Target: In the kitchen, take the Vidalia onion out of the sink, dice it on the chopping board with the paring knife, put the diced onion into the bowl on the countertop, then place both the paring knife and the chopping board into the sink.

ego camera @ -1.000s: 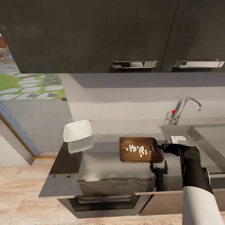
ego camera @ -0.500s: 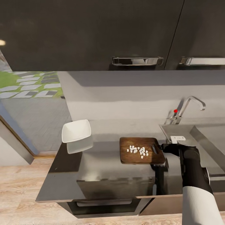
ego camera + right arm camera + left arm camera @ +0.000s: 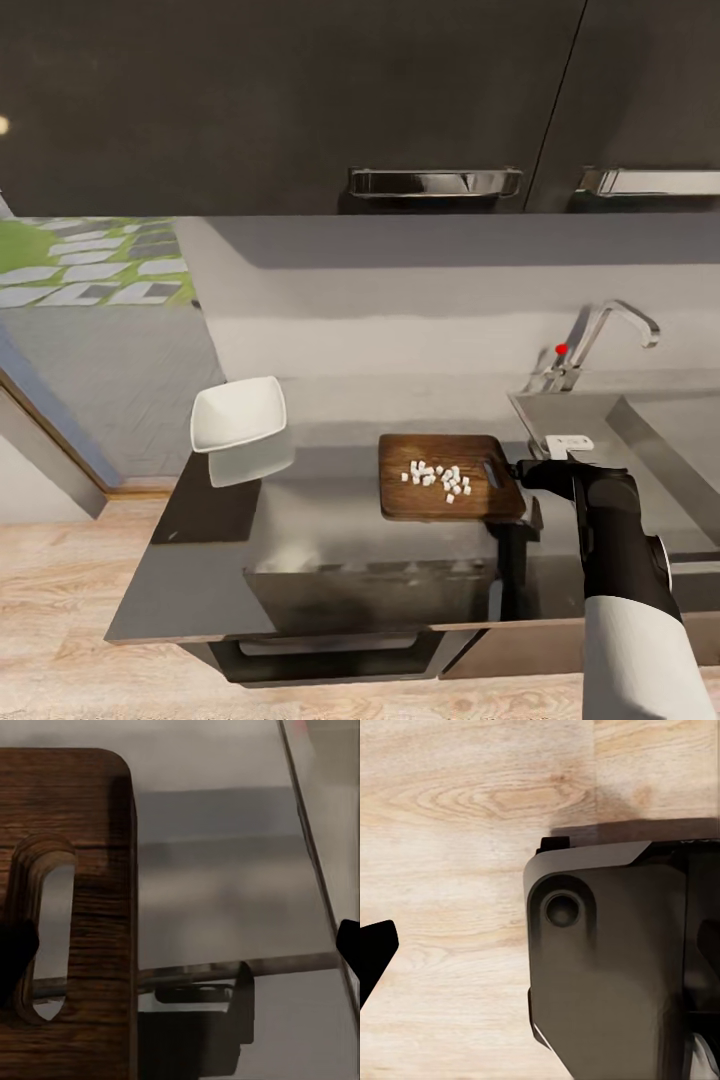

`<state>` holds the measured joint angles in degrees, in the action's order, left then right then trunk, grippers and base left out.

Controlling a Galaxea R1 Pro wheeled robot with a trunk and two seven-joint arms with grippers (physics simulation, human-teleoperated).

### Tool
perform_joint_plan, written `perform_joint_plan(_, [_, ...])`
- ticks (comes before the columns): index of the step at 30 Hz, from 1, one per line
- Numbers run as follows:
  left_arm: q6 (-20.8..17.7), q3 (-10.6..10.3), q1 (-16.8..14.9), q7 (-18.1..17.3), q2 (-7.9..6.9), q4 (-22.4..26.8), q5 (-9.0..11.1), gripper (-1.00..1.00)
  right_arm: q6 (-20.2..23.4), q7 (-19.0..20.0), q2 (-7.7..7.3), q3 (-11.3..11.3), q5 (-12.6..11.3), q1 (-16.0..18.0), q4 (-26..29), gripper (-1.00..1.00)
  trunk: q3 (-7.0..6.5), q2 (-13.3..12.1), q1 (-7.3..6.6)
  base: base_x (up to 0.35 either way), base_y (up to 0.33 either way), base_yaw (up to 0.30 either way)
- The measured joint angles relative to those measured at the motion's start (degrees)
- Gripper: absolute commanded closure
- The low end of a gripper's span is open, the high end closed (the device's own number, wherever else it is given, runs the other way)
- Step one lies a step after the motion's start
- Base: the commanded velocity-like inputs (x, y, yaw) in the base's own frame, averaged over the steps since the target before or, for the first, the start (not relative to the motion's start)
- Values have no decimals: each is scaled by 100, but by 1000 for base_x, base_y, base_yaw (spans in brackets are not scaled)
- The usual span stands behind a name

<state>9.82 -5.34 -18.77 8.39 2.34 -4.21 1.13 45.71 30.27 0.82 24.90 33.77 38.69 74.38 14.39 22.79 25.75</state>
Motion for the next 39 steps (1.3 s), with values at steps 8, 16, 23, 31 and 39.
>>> perform_joint_plan(8, [-5,0,0,-1,0,0,0,-100,0,0,4,-1,8,0,0,-100,74,1,0,0,-3,0])
perform_joint_plan(16, [-5,0,2,-1,0,0,0,-100,0,7,0,-10,15,0,-2,-100,147,1,0,0,0,0])
perform_joint_plan(23, [-5,0,-1,-1,-1,0,0,-100,0,9,1,-26,17,0,-8,-100,177,1,0,8,0,0])
perform_joint_plan(31, [-5,0,0,-1,-8,0,0,-100,-7,17,0,-26,22,0,-8,-100,178,1,-1,117,0,0])
perform_joint_plan(39, [-5,0,-1,-1,-9,0,0,-100,-5,17,0,-26,19,0,-8,-100,181,1,0,17,0,0])
